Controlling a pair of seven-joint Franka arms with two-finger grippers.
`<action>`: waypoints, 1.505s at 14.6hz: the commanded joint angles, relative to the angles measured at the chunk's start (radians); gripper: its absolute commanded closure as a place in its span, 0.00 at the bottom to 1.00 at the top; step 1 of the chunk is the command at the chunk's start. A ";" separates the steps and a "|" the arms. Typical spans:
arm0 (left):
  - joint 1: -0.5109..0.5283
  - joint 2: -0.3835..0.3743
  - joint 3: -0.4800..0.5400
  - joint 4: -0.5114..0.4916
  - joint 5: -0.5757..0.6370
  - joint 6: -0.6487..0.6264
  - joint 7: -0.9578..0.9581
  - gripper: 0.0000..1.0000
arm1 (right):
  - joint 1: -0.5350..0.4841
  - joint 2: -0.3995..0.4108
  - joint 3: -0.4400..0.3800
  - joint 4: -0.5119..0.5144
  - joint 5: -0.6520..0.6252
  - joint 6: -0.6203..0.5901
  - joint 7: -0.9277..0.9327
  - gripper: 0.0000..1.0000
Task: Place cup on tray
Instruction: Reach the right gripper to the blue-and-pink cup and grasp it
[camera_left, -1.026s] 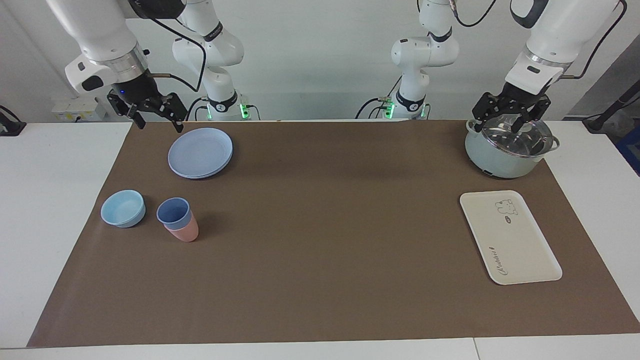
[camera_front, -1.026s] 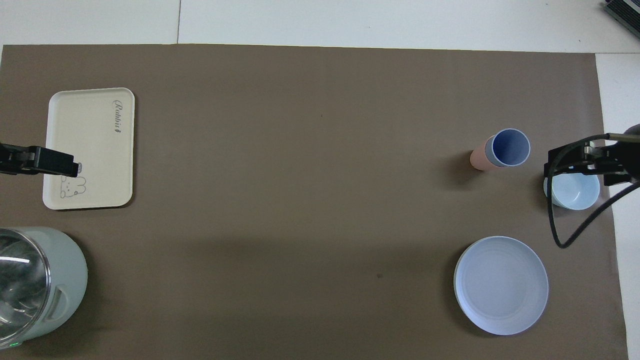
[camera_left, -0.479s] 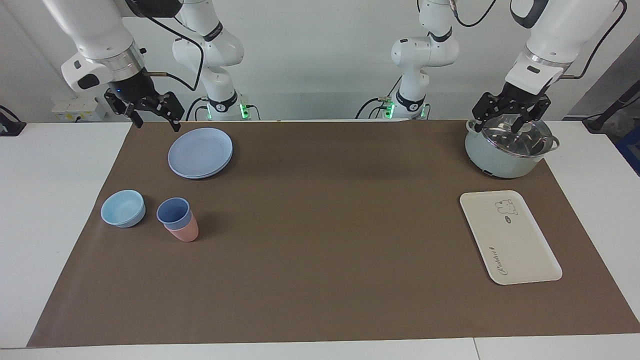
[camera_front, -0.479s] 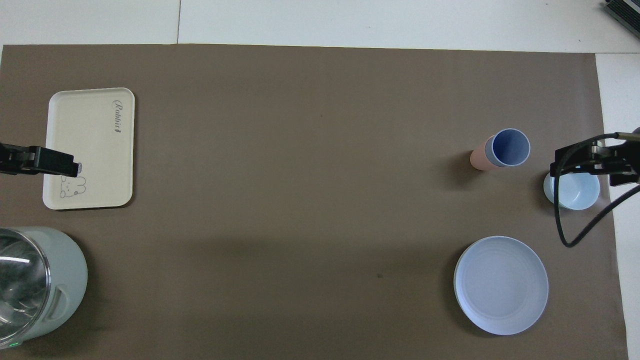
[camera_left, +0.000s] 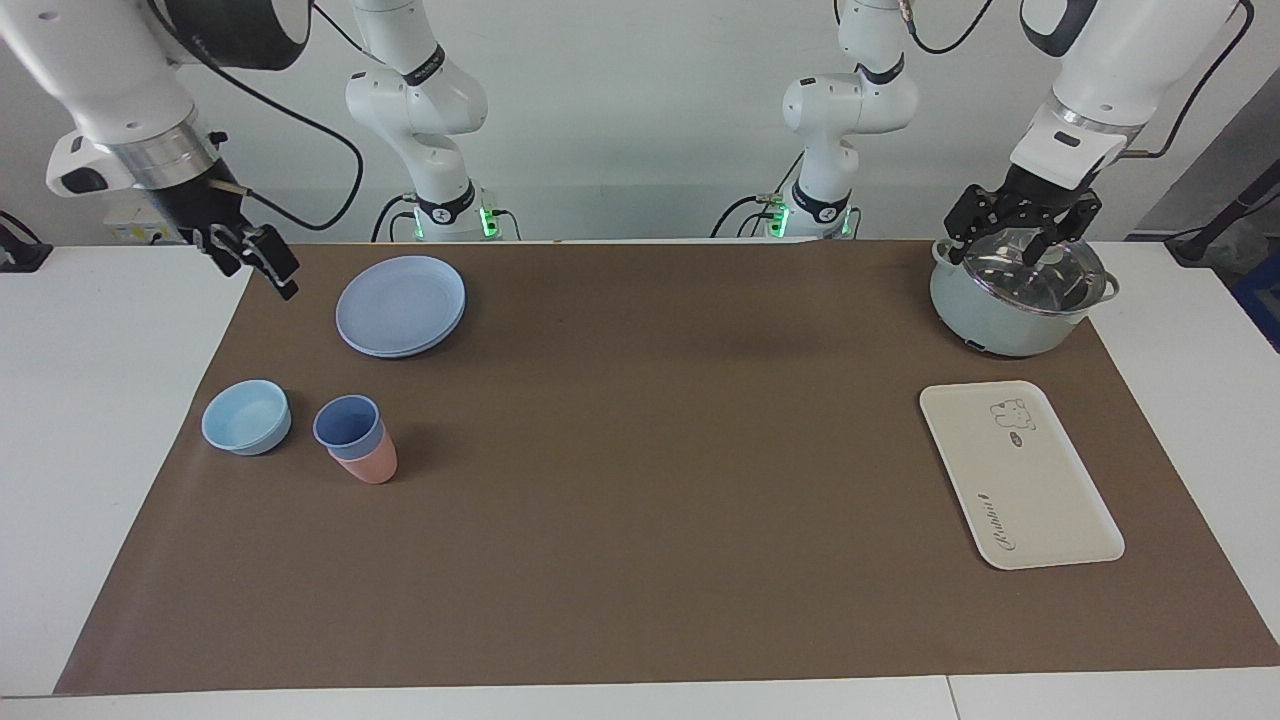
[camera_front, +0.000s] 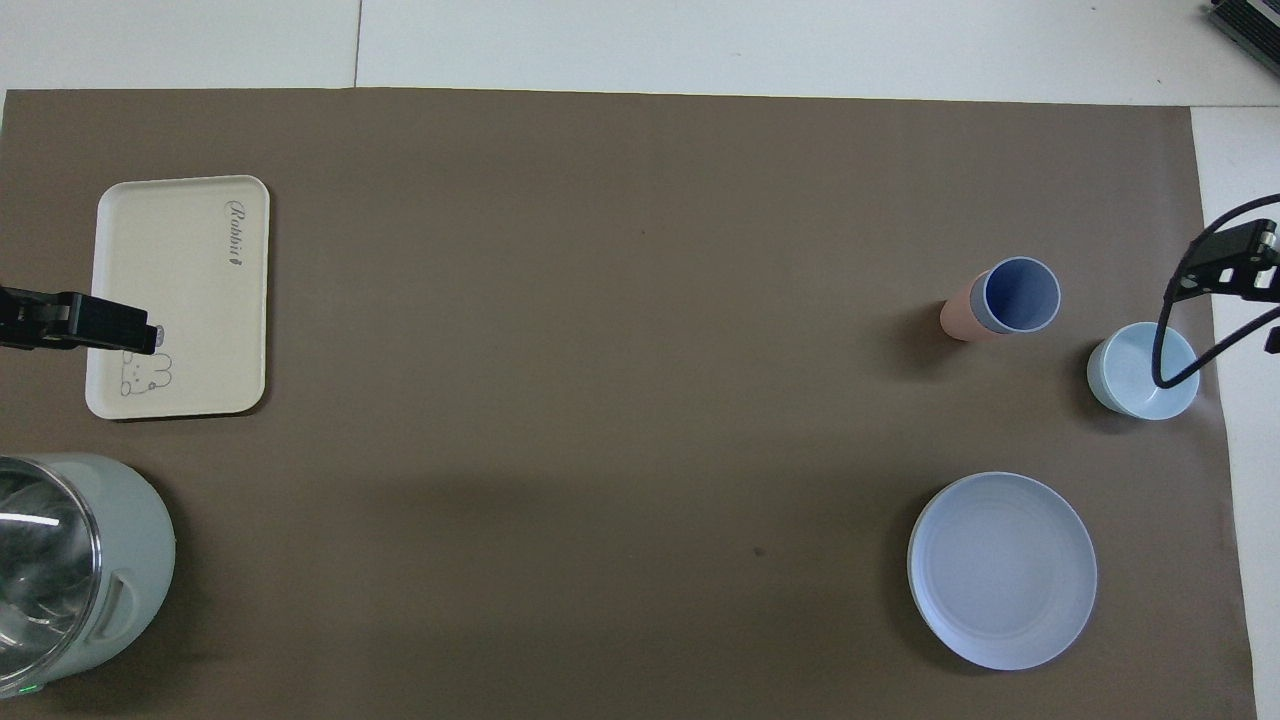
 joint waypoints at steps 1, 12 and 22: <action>0.006 -0.025 0.002 -0.030 -0.011 0.015 0.009 0.00 | -0.069 0.127 0.006 0.082 0.070 0.021 0.083 0.06; 0.006 -0.023 0.002 -0.030 -0.011 0.014 0.009 0.00 | -0.158 0.481 0.008 0.217 0.309 0.132 0.306 0.09; 0.006 -0.025 0.000 -0.030 -0.011 0.015 0.009 0.00 | -0.158 0.560 0.011 0.130 0.451 0.107 0.370 0.09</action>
